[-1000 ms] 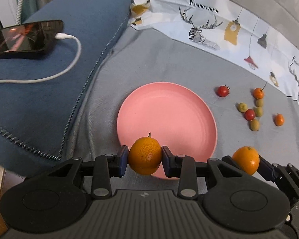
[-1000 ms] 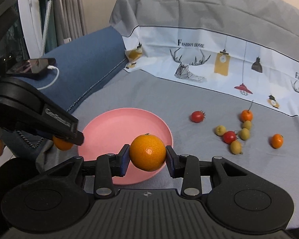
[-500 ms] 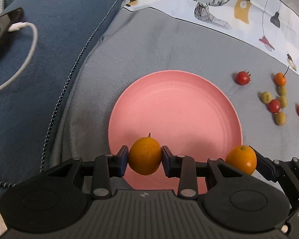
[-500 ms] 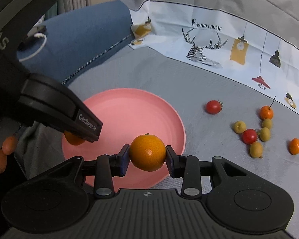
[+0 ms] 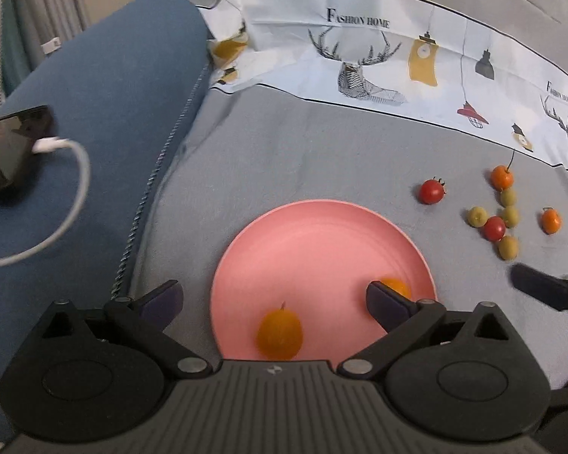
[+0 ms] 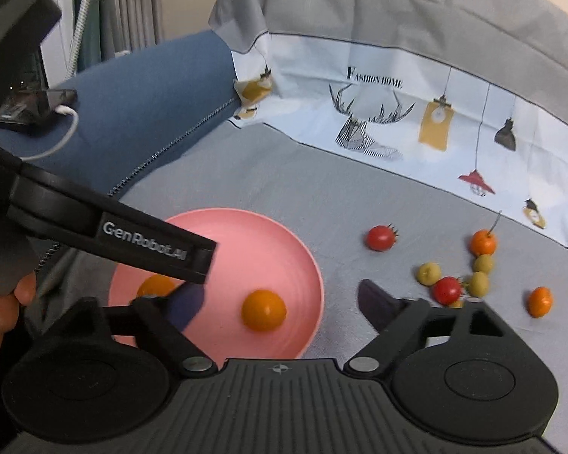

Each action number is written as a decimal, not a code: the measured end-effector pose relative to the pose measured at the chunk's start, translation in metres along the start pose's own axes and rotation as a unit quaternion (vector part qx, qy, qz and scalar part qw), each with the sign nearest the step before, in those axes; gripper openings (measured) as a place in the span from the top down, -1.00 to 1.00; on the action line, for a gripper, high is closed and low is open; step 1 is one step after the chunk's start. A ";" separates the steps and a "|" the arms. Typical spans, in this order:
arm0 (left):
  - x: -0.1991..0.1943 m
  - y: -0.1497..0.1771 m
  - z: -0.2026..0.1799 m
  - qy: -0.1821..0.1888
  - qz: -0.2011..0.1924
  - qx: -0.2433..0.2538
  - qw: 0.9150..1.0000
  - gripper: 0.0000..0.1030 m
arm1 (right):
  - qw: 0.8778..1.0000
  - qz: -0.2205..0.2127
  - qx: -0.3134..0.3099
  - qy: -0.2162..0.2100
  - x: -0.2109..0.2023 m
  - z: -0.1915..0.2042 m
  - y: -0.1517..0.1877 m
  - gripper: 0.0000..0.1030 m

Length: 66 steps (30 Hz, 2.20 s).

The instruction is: Organize fruits

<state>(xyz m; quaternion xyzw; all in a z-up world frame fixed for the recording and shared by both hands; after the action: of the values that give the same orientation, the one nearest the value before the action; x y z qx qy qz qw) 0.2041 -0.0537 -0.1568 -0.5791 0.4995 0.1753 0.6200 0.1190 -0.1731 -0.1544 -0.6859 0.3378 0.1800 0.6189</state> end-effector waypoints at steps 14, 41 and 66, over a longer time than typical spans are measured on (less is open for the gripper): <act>-0.087 0.050 0.003 -0.035 -0.020 -0.023 0.999 -0.99 | 0.998 -0.031 -0.014 0.056 -0.093 -0.012 0.017 -0.99; -0.181 0.087 -0.036 -0.054 -0.091 0.007 0.994 -0.99 | 0.989 -0.118 0.052 0.072 -0.196 -0.047 0.025 -0.99; -0.179 0.087 -0.037 -0.059 -0.080 0.010 0.995 -0.99 | 0.990 -0.111 0.056 0.064 -0.192 -0.047 0.026 -0.99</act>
<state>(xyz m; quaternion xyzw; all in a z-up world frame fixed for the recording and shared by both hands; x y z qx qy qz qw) 0.0409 0.0010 -0.0503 -0.6000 0.4153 0.1542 0.6662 -0.0427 -0.1727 -0.0375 -0.6934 0.3081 0.0470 0.6497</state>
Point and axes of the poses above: each gripper's, at about its wrist camera, not at the fingertips, and x roughly the way its jaws point, z to its left, y to its underside, the point moved 8 cm from there along x, roughly the way its jaws point, and after that the axes turned 15 degrees about y, right-handed, at the moved point
